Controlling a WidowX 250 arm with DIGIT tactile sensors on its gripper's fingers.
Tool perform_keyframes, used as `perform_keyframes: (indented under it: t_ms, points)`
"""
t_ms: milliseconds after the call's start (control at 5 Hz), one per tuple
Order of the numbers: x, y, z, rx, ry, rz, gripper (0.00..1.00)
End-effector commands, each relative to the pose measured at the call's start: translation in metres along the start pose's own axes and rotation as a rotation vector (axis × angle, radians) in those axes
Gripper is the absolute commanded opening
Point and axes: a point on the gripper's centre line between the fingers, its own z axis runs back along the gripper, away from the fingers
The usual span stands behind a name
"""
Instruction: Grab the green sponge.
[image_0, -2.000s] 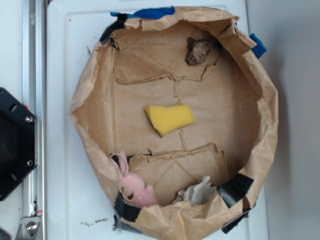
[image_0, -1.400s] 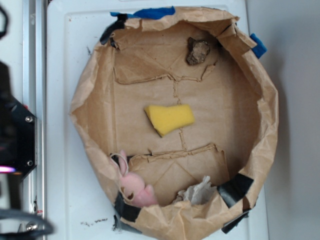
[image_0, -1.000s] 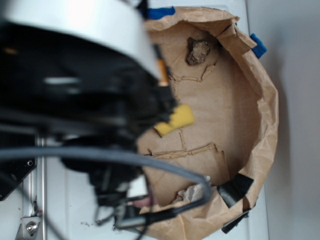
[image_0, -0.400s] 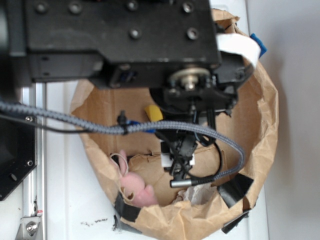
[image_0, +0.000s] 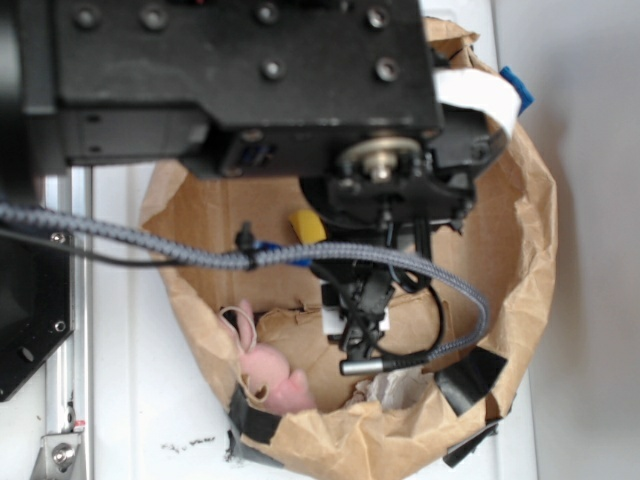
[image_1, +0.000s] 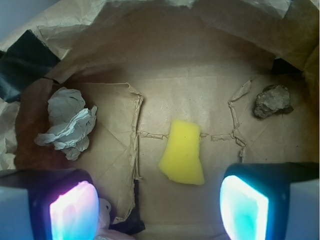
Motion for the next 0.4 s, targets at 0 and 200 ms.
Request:
perform_keyframes:
  t_ms: [0,200]
  points:
    - [0.014,0.013,-0.026,-0.034,-0.001,0.051,1.0]
    - [0.016,0.018,-0.053,-0.031,0.009,0.088,1.0]
